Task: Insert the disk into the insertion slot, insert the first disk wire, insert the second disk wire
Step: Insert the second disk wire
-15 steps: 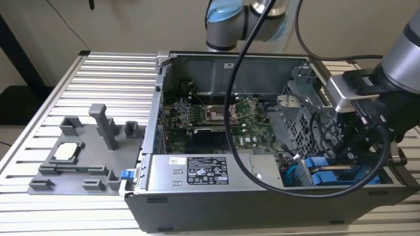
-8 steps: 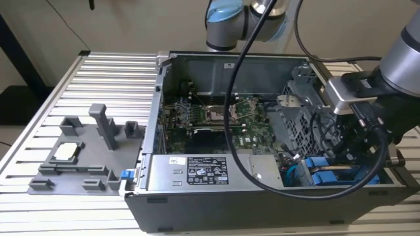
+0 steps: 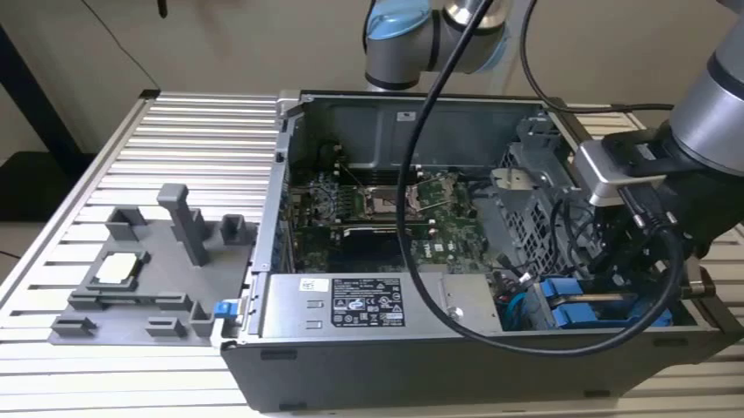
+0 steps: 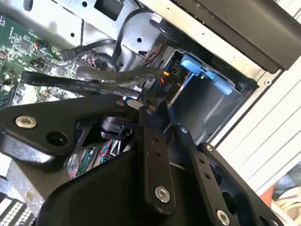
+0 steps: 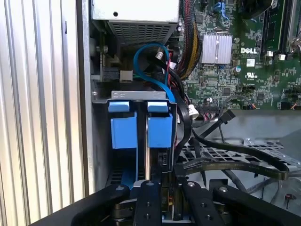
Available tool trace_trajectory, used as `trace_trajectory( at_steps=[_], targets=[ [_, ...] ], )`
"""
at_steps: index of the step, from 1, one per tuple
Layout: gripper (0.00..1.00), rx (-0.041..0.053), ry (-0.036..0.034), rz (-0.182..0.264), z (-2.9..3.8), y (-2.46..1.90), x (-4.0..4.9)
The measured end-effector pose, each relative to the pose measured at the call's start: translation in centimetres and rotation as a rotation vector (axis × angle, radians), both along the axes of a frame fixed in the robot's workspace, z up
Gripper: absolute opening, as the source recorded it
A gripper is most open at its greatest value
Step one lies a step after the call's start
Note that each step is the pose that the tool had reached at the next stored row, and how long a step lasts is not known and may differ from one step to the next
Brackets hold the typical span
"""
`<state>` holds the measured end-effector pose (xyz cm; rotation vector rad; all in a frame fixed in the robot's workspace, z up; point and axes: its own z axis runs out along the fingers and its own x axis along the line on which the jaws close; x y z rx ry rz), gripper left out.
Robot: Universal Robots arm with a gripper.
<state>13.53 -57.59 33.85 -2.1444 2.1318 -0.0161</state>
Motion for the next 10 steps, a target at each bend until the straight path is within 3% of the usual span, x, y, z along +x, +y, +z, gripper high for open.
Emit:
trace_trajectory(
  at_steps=[10],
  targets=[
    [0.24, -0.0006, 0.0002, -0.001, 3.14, 0.0, 0.0]
  ],
)
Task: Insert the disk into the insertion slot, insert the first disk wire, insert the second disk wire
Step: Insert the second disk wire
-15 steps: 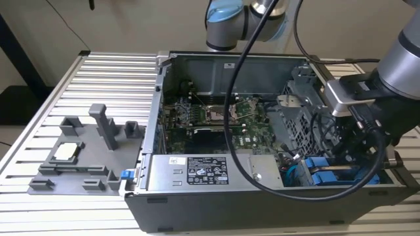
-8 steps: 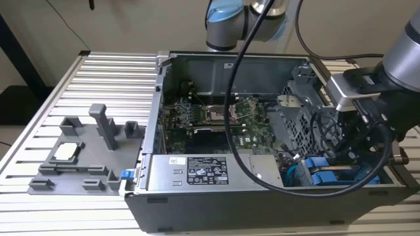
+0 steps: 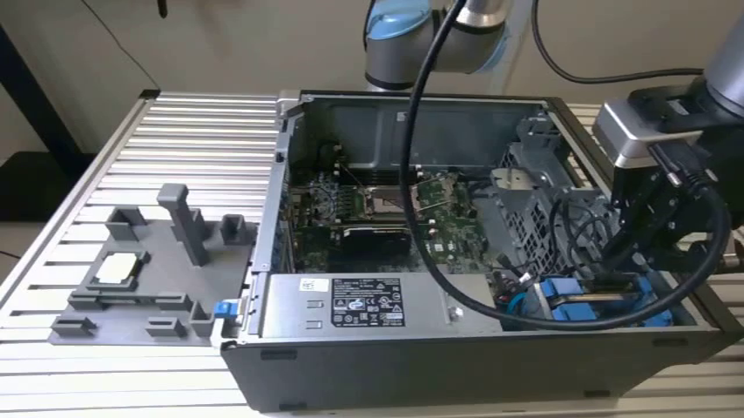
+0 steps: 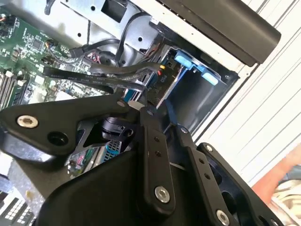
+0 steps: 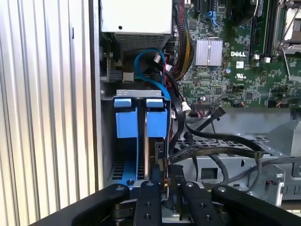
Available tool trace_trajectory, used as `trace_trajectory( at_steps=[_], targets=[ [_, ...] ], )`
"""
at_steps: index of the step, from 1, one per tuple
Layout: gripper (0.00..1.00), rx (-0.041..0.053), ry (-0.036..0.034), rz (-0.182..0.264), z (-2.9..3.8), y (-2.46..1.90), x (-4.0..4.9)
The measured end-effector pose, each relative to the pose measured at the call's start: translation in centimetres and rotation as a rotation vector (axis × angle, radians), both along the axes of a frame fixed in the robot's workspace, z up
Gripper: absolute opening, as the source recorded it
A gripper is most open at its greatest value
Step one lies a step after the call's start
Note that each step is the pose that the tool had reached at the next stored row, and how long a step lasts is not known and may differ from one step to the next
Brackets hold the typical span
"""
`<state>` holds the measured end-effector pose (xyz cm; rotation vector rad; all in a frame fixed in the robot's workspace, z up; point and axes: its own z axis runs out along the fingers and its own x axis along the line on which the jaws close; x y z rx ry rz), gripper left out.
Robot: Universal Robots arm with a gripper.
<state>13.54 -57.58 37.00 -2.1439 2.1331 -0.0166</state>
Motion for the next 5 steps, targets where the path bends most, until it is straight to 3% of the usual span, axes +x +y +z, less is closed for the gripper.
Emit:
trace_trajectory(
  at_steps=[5],
  targets=[
    [0.24, 0.0022, 0.0, 0.0, 0.01, 0.0, 0.0]
  ],
)
